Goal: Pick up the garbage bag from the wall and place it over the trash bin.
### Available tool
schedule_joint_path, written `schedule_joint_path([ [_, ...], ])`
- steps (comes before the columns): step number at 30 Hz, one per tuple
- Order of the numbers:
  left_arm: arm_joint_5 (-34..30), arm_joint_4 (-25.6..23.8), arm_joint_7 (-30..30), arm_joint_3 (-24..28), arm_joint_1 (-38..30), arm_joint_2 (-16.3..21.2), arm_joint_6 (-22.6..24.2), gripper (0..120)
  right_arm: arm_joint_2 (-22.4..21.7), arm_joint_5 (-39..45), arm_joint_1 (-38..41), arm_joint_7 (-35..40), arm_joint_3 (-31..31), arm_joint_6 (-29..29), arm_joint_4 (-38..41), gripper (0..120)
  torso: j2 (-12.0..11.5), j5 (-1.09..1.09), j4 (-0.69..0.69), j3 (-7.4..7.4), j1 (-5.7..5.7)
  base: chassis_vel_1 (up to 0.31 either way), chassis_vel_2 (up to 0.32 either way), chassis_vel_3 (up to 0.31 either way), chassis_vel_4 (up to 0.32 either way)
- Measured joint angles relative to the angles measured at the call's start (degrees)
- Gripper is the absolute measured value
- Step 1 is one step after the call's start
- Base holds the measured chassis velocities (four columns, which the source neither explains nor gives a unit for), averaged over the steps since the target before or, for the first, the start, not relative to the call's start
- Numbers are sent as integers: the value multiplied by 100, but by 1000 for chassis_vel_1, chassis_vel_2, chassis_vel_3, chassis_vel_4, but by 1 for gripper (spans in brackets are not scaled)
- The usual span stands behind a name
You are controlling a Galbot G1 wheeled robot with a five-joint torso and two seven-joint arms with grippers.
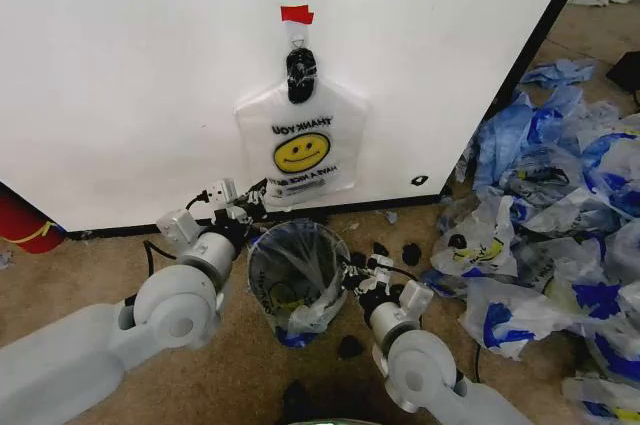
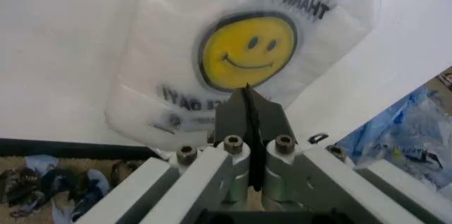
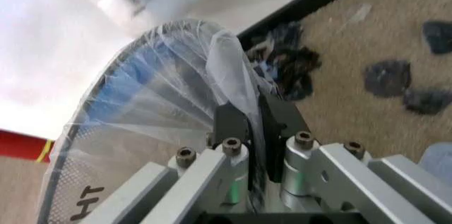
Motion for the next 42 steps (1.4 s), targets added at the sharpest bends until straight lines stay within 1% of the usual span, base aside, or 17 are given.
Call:
schedule_joint_path([
  [5,98,-4,46,-164,254,-5,11,0,13,-64,-33,-30,-37,-49,-53,0,0,0,1,0,0,0,0,0,0],
  [7,130,-26,59,-270,386,-3,15,0,17,-22,-39,84,-39,-176,-23,0,0,-1,0,0,0,0,0,0,0],
  [9,161,-44,76,-417,535,8,28,0,28,-38,-33,157,-66,-213,-66,9,0,0,1,0,0,0,0,0,0],
  [10,161,-44,76,-417,535,8,28,0,28,-38,-33,157,-66,-213,-66,9,0,0,1,0,0,0,0,0,0],
  [11,179,-46,91,-493,614,15,30,0,38,-74,-31,189,-84,-210,-103,12,0,0,1,0,0,0,0,0,0],
  [17,277,-63,206,-868,1061,58,33,0,84,-199,-21,356,-151,-236,-211,36,0,0,2,0,0,0,0,0,0],
  [18,277,-63,206,-868,1061,58,33,0,84,-199,-21,356,-151,-236,-211,36,0,0,2,0,0,0,0,0,0],
  [19,289,-63,212,-888,1092,59,33,0,76,-207,-21,369,-156,-238,-212,40,0,0,2,0,0,0,0,0,0],
  [24,308,-73,229,-913,1126,54,31,0,-82,-247,-28,428,-130,-249,-172,62,0,0,1,0,0,0,0,0,0],
  [26,309,-72,230,-913,1126,49,31,0,-109,-247,-34,429,-121,-249,-159,65,0,0,1,0,0,0,0,0,0],
  [32,364,-87,255,-1037,1277,11,31,0,-350,-528,-208,170,28,-207,27,91,0,1,1,0,0,0,0,0,0],
  [33,364,-87,255,-1037,1277,11,31,0,-350,-528,-208,170,28,-207,27,91,0,1,1,0,0,0,0,0,0],
  [34,387,-99,268,-1090,1347,9,34,0,-401,-637,-242,115,40,-181,70,96,0,0,1,0,0,0,0,0,0],
  [36,448,-165,291,-1305,1608,14,41,0,-508,-726,-288,89,60,-211,183,99,0,0,0,0,0,0,0,0,0],
  [38,482,-225,330,-1515,1854,30,51,0,-600,-727,-322,71,67,-240,293,100,0,0,4,0,0,0,0,0,0],
  [40,515,-268,365,-1685,2041,52,55,0,-671,-690,-366,80,85,-290,414,100,0,-1,0,-1,0,0,0,0,0],
  [42,532,-290,373,-1748,2138,65,55,0,-688,-664,-365,108,79,-316,446,100,0,-1,0,-1,0,0,0,0,0],
])
